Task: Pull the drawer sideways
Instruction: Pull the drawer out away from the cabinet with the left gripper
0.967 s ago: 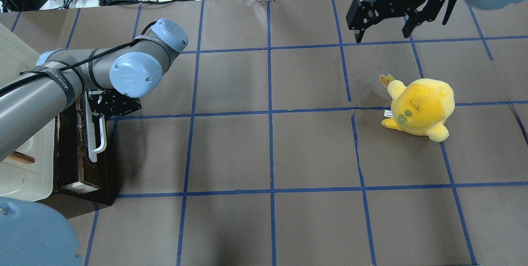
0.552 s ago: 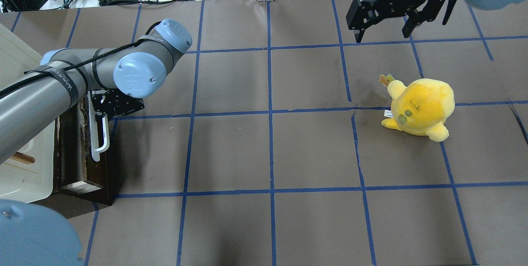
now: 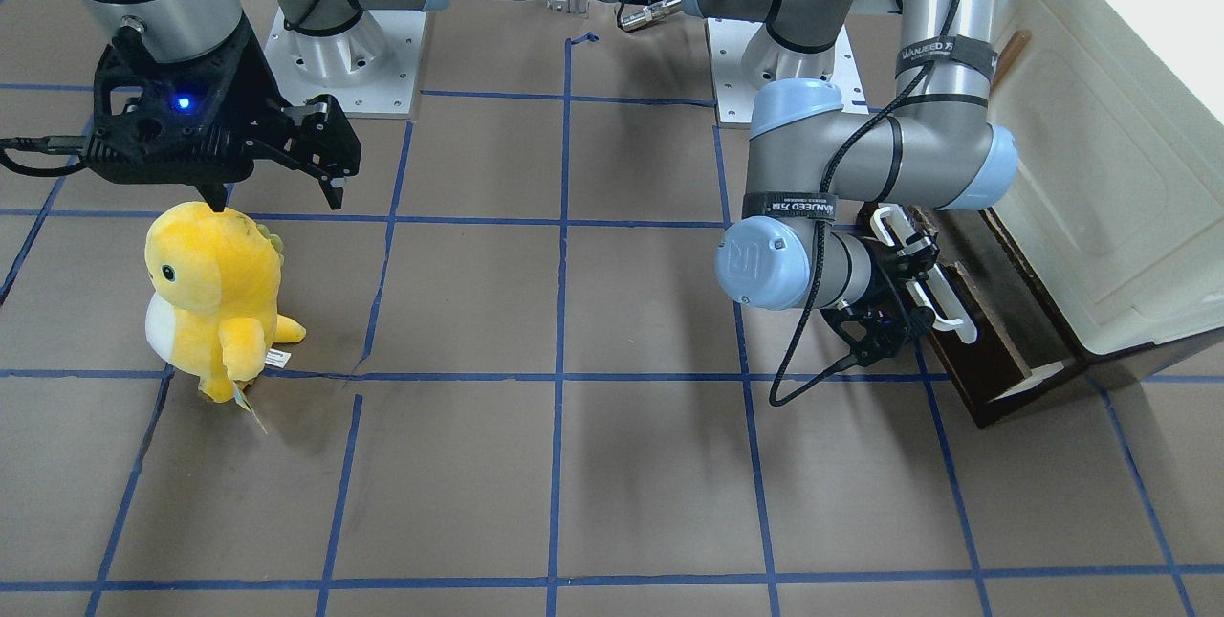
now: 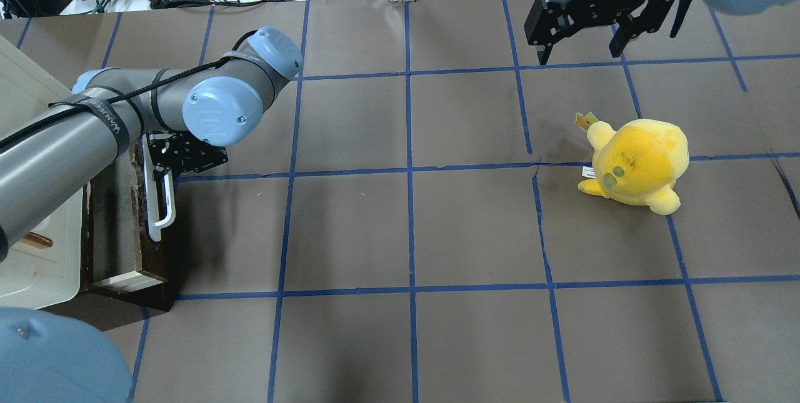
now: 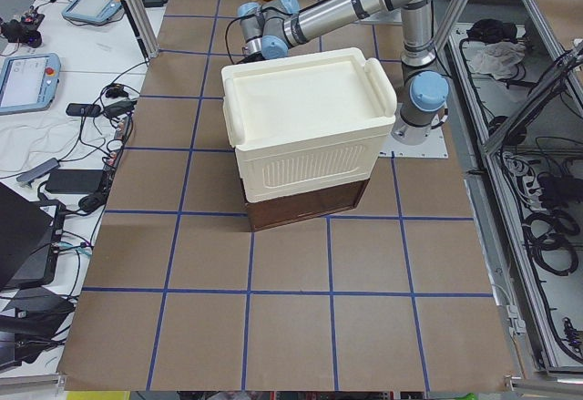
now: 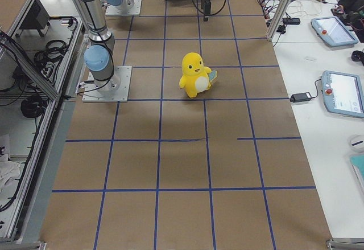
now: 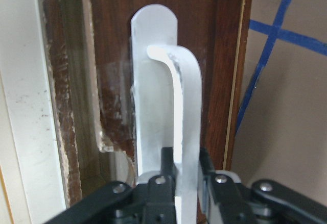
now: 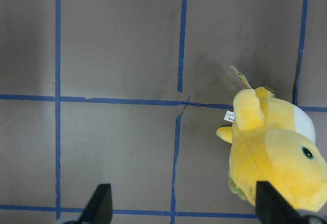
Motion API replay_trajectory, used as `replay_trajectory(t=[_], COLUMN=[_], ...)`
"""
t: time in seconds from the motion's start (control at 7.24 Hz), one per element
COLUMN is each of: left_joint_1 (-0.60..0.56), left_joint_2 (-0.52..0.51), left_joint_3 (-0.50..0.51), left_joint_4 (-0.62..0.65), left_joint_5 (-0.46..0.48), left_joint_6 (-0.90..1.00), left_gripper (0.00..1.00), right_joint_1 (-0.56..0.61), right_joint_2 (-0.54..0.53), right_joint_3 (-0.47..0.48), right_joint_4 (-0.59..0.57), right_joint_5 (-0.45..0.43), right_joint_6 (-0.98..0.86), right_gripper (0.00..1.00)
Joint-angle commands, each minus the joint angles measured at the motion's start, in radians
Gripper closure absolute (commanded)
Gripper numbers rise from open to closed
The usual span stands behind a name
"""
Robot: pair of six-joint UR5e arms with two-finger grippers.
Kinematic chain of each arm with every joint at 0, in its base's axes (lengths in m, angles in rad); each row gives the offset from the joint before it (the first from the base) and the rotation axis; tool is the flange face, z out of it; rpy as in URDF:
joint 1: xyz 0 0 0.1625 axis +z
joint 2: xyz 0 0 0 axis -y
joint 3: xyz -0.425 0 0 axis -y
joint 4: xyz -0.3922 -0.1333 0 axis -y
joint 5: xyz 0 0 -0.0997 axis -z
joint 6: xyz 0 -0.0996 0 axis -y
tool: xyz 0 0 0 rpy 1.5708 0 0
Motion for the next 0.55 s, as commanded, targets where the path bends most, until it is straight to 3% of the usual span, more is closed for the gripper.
replay_trajectory(t=[0.0, 0.41], left_joint_1=[-0.010, -0.022], left_joint_2=[-0.001, -0.006], left_joint_3=[0.001, 0.019], left_joint_4=[-0.003, -0.012], left_joint_5=[-0.005, -0.013], left_joint_6=[-0.004, -0.006], left_gripper=[0.76, 0.75], right_joint_1=[0.000, 0.000], right_joint_2=[0.000, 0.000], right_joint_3=[0.000, 0.000], right_joint_4=[0.000, 0.000], right_joint_5=[0.000, 0.000], right_joint_6=[0.000, 0.000], right_gripper=[0.00, 0.00])
